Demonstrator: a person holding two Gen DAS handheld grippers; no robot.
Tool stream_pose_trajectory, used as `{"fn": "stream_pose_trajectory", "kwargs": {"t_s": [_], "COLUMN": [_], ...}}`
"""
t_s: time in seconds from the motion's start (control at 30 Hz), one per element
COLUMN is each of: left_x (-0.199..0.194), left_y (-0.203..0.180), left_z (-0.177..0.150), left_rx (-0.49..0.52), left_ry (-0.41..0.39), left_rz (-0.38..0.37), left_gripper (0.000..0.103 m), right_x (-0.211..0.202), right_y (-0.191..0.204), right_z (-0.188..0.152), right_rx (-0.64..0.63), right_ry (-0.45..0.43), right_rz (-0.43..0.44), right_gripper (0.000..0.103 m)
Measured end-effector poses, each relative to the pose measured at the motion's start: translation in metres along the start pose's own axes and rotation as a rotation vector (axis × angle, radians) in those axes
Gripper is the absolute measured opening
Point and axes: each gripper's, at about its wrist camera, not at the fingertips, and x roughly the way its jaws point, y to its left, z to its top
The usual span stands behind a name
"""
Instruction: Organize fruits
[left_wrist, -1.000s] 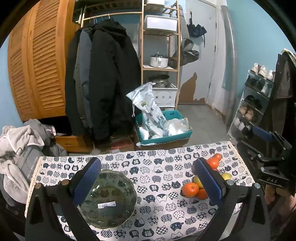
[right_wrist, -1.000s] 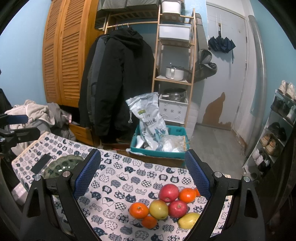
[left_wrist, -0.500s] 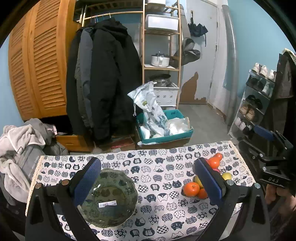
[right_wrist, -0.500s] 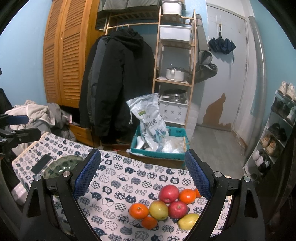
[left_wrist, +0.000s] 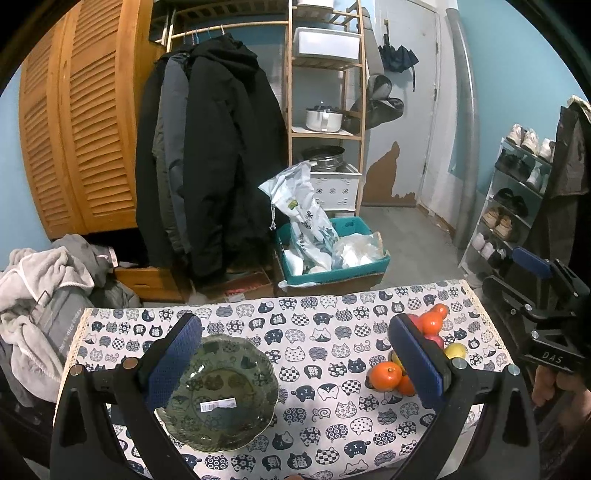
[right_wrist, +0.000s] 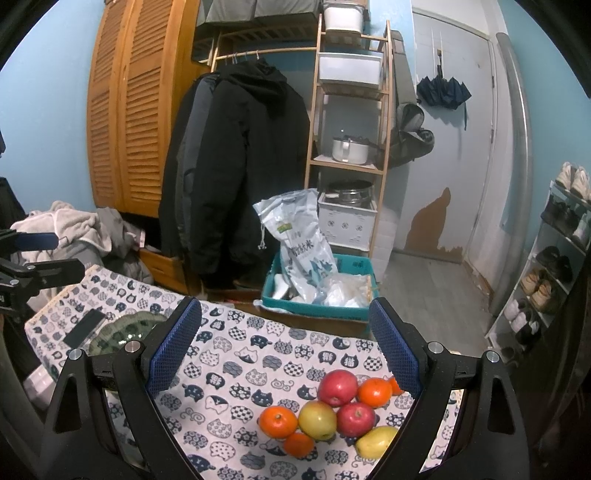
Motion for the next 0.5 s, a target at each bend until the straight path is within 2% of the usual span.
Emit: {"fn": "stream_pose_trajectory", "kwargs": {"t_s": [0.5], "left_x": [0.0003], "left_y": [-0.0015], "left_z": [0.0004], "left_rx": [0.001], "left_ry": [0.004], "left_rz": [-0.027], "left_gripper": [0.102], "right_x": [-0.0012], "right_y": [0.0011], "right_z": [0.0004], "right_rx": [0.0], "right_ry": [-0.004], "right_rz": [0.0], "right_gripper": [0.09]}}
